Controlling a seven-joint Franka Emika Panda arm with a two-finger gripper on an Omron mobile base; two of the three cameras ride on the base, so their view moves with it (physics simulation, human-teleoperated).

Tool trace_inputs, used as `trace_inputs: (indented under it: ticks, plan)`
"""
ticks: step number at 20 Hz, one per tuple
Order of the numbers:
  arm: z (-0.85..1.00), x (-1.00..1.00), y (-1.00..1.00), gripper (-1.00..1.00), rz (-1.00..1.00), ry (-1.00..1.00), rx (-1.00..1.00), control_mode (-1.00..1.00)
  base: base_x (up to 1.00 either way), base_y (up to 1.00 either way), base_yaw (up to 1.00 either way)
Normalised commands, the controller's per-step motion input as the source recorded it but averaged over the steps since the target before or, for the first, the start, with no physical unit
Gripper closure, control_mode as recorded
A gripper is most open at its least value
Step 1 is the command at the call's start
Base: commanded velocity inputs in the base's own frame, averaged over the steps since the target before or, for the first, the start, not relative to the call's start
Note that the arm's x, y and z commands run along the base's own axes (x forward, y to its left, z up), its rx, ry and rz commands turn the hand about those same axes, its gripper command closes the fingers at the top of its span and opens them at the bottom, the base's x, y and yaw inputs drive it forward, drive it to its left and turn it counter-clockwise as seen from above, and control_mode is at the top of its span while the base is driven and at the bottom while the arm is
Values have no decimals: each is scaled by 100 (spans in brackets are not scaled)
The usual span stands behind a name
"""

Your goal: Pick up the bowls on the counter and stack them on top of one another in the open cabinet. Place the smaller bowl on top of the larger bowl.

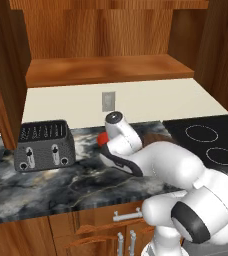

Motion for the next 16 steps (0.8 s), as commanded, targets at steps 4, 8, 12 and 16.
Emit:
trace_inputs:
  ticks: [4,8,12,16]
  plan:
    - [-16,33,3,-100,0,-1,0,-100,0,0,0]
    - [-16,32,5,-100,0,0,0,-100,0,0,0]
    - [-15,31,7,-100,0,0,0,-100,0,0,0]
    - [-14,31,8,-100,0,0,0,-100,0,0,0]
